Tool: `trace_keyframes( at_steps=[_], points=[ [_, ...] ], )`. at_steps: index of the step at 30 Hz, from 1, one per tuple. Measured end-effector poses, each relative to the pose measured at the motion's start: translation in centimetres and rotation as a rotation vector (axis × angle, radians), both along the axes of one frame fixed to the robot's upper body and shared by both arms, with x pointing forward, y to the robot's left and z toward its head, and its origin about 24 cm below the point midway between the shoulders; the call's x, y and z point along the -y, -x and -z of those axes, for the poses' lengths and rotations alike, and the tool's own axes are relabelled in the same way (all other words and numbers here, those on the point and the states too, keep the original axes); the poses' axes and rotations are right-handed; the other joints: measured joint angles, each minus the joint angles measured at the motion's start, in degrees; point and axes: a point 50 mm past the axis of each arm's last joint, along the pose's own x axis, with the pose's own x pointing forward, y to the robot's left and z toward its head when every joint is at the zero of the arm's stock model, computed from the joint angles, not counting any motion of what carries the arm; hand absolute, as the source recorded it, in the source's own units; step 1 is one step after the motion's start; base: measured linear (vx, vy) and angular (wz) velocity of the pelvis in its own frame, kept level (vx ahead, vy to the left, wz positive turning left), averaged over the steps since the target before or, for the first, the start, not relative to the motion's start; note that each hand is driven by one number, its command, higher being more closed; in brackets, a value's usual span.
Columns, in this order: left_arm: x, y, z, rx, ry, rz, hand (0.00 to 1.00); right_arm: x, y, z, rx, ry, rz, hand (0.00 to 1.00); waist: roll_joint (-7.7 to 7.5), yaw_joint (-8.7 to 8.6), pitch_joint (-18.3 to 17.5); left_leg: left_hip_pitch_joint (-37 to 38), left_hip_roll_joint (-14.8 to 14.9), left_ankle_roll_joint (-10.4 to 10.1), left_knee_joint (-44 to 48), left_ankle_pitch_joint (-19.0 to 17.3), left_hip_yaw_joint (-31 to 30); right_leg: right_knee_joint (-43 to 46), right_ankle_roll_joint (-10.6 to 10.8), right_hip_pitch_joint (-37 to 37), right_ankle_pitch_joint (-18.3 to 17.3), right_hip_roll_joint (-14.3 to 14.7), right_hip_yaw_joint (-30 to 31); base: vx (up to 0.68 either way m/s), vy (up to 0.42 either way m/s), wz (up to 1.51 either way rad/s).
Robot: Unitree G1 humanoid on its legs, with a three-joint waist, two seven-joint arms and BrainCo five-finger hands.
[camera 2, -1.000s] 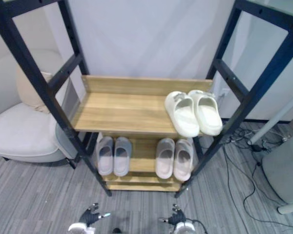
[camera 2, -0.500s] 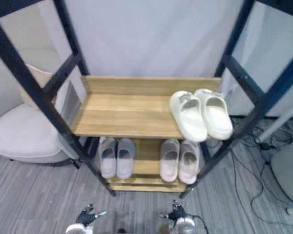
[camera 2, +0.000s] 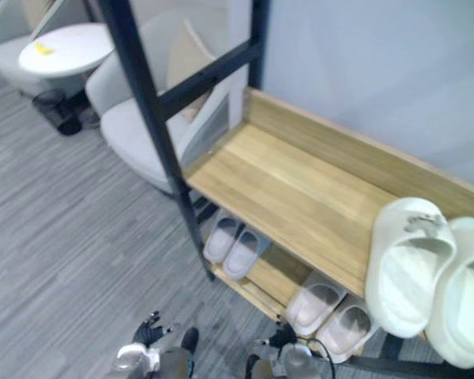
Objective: Organize the slippers on the shoe rack
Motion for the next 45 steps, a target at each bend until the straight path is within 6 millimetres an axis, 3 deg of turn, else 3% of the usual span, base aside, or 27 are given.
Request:
trace_keyframes(
  at_steps=[1, 3, 5, 6, 7, 8, 9, 11, 14, 15, 16, 19, 23, 26, 27, 29, 30, 31, 32, 34, 36, 38, 40, 41, 42, 44, 45],
  points=[
    [0.5, 0.0, 0.0, -0.002, 0.003, 0.023, 0.0, 0.0, 0.1, 0.0, -0.003, 0.0, 0.0, 0.0, 0.35, -0.61, 0.16, 0.13, 2.75, 1.32, 5.19, -2.74, 10.82, 0.53, 0.0, 0.52, 0.0, -0.79, -2.76, -0.05, 0.042, 1.04],
    [1.0, -0.1, 0.1, -0.003, -0.002, 0.054, 0.0, 0.3, 0.3, 0.1, -0.005, 0.007, 0.002, 0.0, 1.29, -1.23, 0.18, 0.3, 5.33, 2.76, 9.06, -5.07, 19.77, 0.85, 0.39, 1.79, -0.25, -1.23, -6.55, -0.07, 0.124, 1.11],
    [1.1, -0.1, 0.0, -0.002, -0.011, 0.074, 0.0, 0.6, 0.3, 0.0, -0.006, 0.014, 0.002, 0.0, 1.17, -0.99, 0.36, 0.5, 1.65, 3.25, 5.49, -4.95, 18.57, 0.07, 2.22, 3.04, -2.41, -2.41, -9.6, -0.1, 0.15, 1.26],
    [1.1, -0.1, 0.0, -0.003, -0.016, 0.085, 0.0, 0.6, 0.7, 0.2, -0.016, 0.012, 0.005, 0.0, -0.1, -1.37, -0.23, 1.16, -0.46, 3.51, 2.47, -4.55, 18.15, -0.72, 2.26, 3.49, -2.15, -4.13, -11.51, -0.06, 0.17, 1.08],
    [0.9, -0.4, -0.1, 0.008, -0.022, 0.084, 0.0, 0.1, 0.8, 0.3, -0.022, 0.0, 0.006, 0.0, -0.17, -0.9, -0.19, 1.58, 0.88, 5.49, 7.1, -7.23, 20.81, -1.32, 3.27, 4.24, -1.31, -5.41, -13.93, -0.03, 0.142, 0.73],
    [1.1, -0.2, 0.0, 0.0, -0.018, 0.082, 0.0, 0.2, 0.9, 0.3, -0.021, 0.002, 0.007, 0.0, 1.25, -0.84, -0.29, 2.25, 2.83, 4.21, 8.91, -9.4, 20.58, -1.05, 3.53, 5.16, -1.32, -4.52, -14.71, 0.01, 0.171, 0.76],
    [1.1, 0.1, 0.3, -0.024, -0.016, 0.08, 0.0, 0.6, 0.3, 0.0, 0.0, 0.007, 0.018, 0.0, 1.9, -0.82, 0.54, 2.38, 1.35, 3.45, 8.07, -9.76, 18.35, -0.83, 4.51, 6.47, -1.45, -4.15, -15.06, 0.0, 0.169, 0.82],
    [1.0, 0.4, 0.4, -0.034, -0.021, 0.082, 0.0, 0.3, 0.6, 0.1, -0.007, -0.006, 0.034, 0.0, 0.58, -1.36, -0.16, 3.51, -3.1, 4.81, 3.09, -7.51, 16.55, -1.91, 5.11, 6.7, -0.88, -6.01, -15.3, 0.02, 0.188, 0.91],
    [1.0, 0.5, 0.4, -0.035, -0.019, 0.081, 0.0, 0.2, 0.4, 0.2, -0.017, -0.006, 0.027, 0.0, 0.37, -1.02, -0.12, 5.47, -8.25, 5.77, -2.78, -6.53, 12.18, 10.42, 5.91, 3.39, -1.02, -11.55, -15.82, 0.04, 0.152, 0.79],
    [0.9, 0.7, 0.5, -0.04, -0.02, 0.081, 0.0, 0.2, 0.3, 0.1, -0.011, -0.007, 0.027, 0.0, 0.29, -1.12, -0.08, 7.51, -9.76, 6.29, -5.34, -5.09, 9.97, 19.78, 4.19, 0.07, -0.06, -13.55, -14.22, 0.09, 0.151, 0.95],
    [0.7, 0.8, 0.5, -0.044, -0.024, 0.077, 0.0, 0.2, 0.2, 0.0, -0.004, -0.009, 0.026, 0.0, 0.17, -1.86, 0.11, 9.07, -10.26, 6.44, -6.51, -4.7, 7.18, 24.78, 3.83, -1.91, -1.61, -12.23, -9.63, 0.12, 0.115, 1.11],
    [0.3, 0.9, 0.6, -0.051, -0.037, 0.074, 0.0, 0.0, 0.1, 0.0, -0.004, -0.014, 0.014, 0.0, -0.2, -1.82, 0.11, 12.05, -10.61, 5.35, -9.73, -3.87, 0.89, 24.86, 4.6, -7.0, -5.05, -4.61, -0.32, 0.17, 0.006, 1.17],
    [0.2, 1.0, 0.7, -0.062, -0.039, 0.071, 0.0, -0.1, -0.5, -0.2, 0.011, -0.012, 0.001, 0.0, -0.53, -2.79, 0.59, 15.23, -11.5, 5.35, -12.84, -3.71, -8.17, 13.66, 3.88, -13.19, -2.87, 2.59, 7.77, 0.3, -0.068, 1.22],
    [0.1, 1.1, 0.8, -0.069, -0.035, 0.06, 0.0, -0.1, -0.5, -0.2, 0.009, -0.018, 0.003, 0.0, -1.78, -3.8, 0.27, 16.55, -13.39, 4.53, -9.86, -7.03, -15.09, 6.93, 0.17, -12.47, 4.86, 2.29, 9.69, 0.37, -0.137, 1.32],
    [0.3, 1.4, 0.9, -0.072, -0.015, 0.021, 0.0, -0.1, -0.7, -0.2, 0.013, -0.016, -0.001, 0.0, 0.29, -3.31, 0.03, 15.94, -12.08, 2.95, -7.6, -8.29, -15.82, 5.95, -0.41, -10.95, 4.43, 2.58, 7.54, 0.49, -0.132, 1.0],
    [0.4, 1.5, 1.0, -0.069, 0.011, -0.037, 0.0, -0.3, -1.2, -0.4, 0.025, -0.018, -0.01, 0.0, 2.3, -2.54, 0.55, 14.22, -10.6, 0.81, -2.96, -9.35, -13.41, 3.75, -1.37, -8.66, 3.78, 3.13, 5.25, 0.49, -0.106, 0.65],
    [0.3, 1.4, 0.9, -0.062, 0.026, -0.074, 0.0, -0.6, -1.4, -0.5, 0.029, -0.021, -0.025, 0.0, 2.58, -2.56, 0.98, 11.84, -10.12, -1.45, 3.38, -10.14, -11.48, 2.06, -1.88, -6.63, 3.37, 3.26, 4.56, 0.54, -0.127, 0.71],
    [0.1, 1.0, 0.6, -0.036, 0.041, -0.132, 0.0, -1.0, -1.5, -0.7, 0.039, -0.029, -0.034, 0.0, 2.5, -2.32, 2.02, 6.81, -8.22, -4.38, 17.09, -9.88, -6.64, -0.62, -2.25, -2.33, 2.89, 3.37, 3.21, 0.42, -0.103, 0.6],
    [-0.2, 0.7, 0.4, -0.019, 0.045, -0.153, 0.0, -1.3, -1.5, -0.7, 0.047, -0.036, -0.035, 0.0, 2.42, -2.07, 2.57, 4.66, -6.0, -4.87, 23.23, -10.13, -3.06, -1.49, -2.58, -0.24, 2.62, 3.64, 2.56, 0.39, -0.088, 0.52],
    [-0.7, -0.1, -0.2, 0.032, 0.057, -0.203, 0.0, -2.3, -1.4, -0.9, 0.058, -0.05, -0.054, 0.0, 1.34, -0.81, 3.24, -0.94, 2.95, -2.15, 34.89, -11.65, 7.82, -5.49, -2.97, 7.14, 1.87, 3.61, -0.45, 0.37, -0.083, 0.5],
    [-0.7, -0.8, -0.6, 0.065, 0.065, -0.207, 0.0, -2.2, -1.9, -1.2, 0.085, -0.048, -0.052, 0.0, 0.63, -0.62, 3.23, -5.51, 5.65, -1.32, 31.66, -12.21, 11.34, -8.88, -1.71, 10.87, 1.11, 2.57, -3.19, 0.34, -0.034, 0.63],
    [-0.6, -1.4, -0.9, 0.083, 0.071, -0.204, 0.0, -1.7, -2.1, -1.3, 0.089, -0.03, -0.048, 0.0, 0.49, -0.13, 3.33, -9.9, 5.06, -0.03, 23.77, -11.46, 11.82, -10.47, -0.4, 12.84, -0.1, 1.06, -4.8, 0.43, 0.135, 0.54],
    [-0.6, -1.8, -1.1, 0.098, 0.076, -0.209, 0.0, -1.4, -1.9, -1.1, 0.075, -0.019, -0.043, 0.0, 0.42, 1.36, 3.52, -12.01, 2.13, -0.14, 7.99, -4.16, 10.68, -10.76, 2.38, 14.92, -2.41, -1.26, -5.67, 0.38, 0.213, 0.23],
    [-0.8, -1.7, -1.0, 0.095, 0.077, -0.217, 0.0, -1.3, -1.7, -1.0, 0.064, -0.017, -0.046, 0.0, 0.8, 2.3, 3.42, -11.53, 1.65, 0.65, 4.58, 2.91, 10.28, -10.88, 3.41, 16.19, -3.56, -1.36, -5.38, 0.49, 0.268, 0.29],
    [-1.3, -1.9, -1.2, 0.099, 0.067, -0.226, 0.0, -1.7, -1.9, -0.8, 0.051, -0.022, -0.058, 0.0, -1.1, 2.1, 3.54, -10.77, -1.48, 2.65, 4.33, 2.16, 10.41, -10.84, 3.22, 16.86, -3.61, -3.91, -5.73, 0.58, 0.322, 0.45],
    [-2.0, -1.6, -1.1, 0.097, 0.058, -0.248, 0.0, -2.0, -2.2, -0.9, 0.058, -0.03, -0.062, 0.0, -1.96, 2.42, 3.47, -11.21, -3.42, 4.76, 6.22, -0.29, 9.99, -9.24, 4.47, 16.94, -0.29, -5.51, -5.06, 0.55, 0.307, 0.47],
    [-2.4, -1.1, -0.8, 0.079, 0.062, -0.281, 0.0, -1.9, -2.3, -1.0, 0.061, -0.024, -0.065, 0.0, -2.14, 2.41, 3.37, -9.82, -4.56, 5.61, 7.62, -3.22, 9.63, -2.37, 5.28, 15.27, 0.32, -7.13, -2.92, 0.53, 0.3, 0.24]
  ],
)
